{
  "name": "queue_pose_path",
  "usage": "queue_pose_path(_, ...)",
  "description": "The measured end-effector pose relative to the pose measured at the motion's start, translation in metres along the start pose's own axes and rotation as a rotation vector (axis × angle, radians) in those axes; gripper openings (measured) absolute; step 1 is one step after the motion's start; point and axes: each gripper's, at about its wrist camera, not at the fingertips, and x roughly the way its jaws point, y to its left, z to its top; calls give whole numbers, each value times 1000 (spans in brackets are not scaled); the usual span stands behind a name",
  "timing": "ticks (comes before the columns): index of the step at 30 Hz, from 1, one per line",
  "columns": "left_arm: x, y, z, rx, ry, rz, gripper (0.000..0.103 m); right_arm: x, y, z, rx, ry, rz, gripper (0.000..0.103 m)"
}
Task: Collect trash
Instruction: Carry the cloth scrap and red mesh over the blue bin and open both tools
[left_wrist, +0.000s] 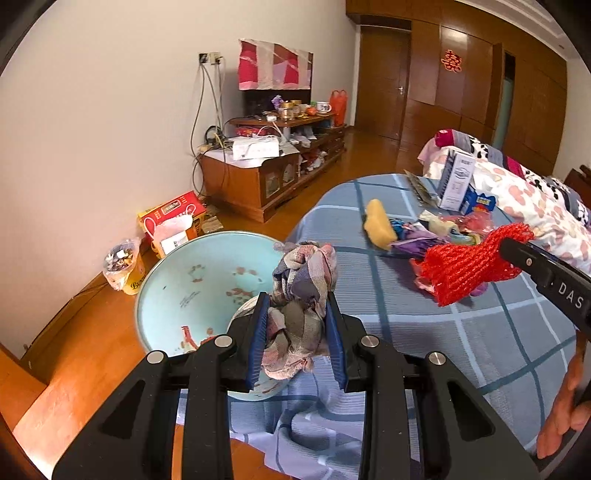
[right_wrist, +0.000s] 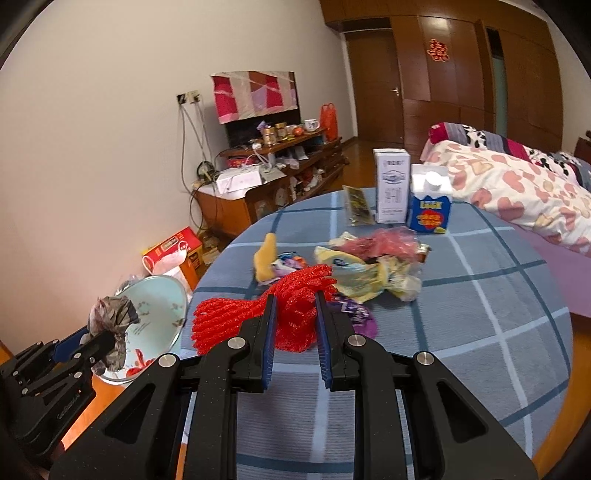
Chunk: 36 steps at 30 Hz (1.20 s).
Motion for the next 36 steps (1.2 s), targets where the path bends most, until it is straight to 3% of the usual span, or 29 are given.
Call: queue_pose_path(36,25,76,2,-130,26,141,30,45,100,1,-160,52,123,21)
